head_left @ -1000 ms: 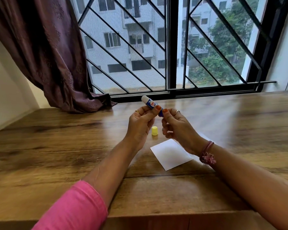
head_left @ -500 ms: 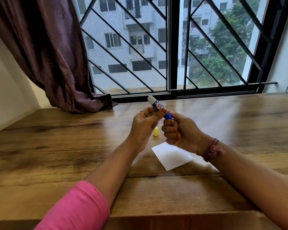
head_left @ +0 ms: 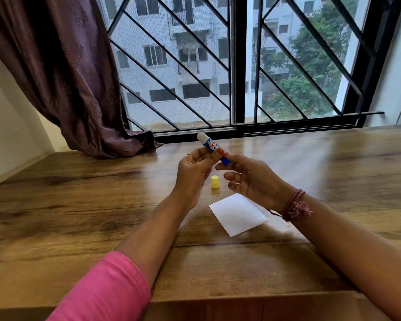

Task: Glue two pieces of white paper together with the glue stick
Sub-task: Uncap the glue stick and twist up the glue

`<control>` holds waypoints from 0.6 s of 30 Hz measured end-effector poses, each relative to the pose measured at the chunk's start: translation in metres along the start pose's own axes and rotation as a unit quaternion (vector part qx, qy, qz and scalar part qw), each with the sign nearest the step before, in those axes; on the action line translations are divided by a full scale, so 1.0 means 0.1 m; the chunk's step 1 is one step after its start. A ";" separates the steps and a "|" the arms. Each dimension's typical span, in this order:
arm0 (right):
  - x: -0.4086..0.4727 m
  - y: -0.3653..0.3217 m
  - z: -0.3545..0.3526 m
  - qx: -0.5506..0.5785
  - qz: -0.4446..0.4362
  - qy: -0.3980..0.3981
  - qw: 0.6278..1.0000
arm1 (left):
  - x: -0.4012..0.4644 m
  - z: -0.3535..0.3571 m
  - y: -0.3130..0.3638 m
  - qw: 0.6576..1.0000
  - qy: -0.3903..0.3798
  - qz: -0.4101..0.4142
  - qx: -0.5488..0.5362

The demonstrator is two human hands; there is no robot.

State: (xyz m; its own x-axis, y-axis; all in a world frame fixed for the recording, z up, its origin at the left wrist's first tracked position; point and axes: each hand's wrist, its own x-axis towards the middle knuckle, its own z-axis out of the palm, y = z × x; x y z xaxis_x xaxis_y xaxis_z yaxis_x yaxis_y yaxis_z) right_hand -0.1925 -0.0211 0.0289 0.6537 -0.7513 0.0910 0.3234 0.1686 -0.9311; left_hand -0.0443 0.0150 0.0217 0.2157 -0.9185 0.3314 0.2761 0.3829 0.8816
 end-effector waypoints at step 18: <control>-0.01 0.04 -0.01 0.017 -0.005 -0.065 0.998 | 0.03 -0.05 0.01 1.000 -0.017 -0.021 0.002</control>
State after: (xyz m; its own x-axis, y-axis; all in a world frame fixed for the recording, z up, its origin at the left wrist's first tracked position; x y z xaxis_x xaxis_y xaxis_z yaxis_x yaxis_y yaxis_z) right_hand -0.1930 -0.0205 0.0249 0.7327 -0.6645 0.1468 0.3516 0.1850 -0.9177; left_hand -0.0382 0.0129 0.0219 0.1715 -0.9366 0.3057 0.2797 0.3438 0.8964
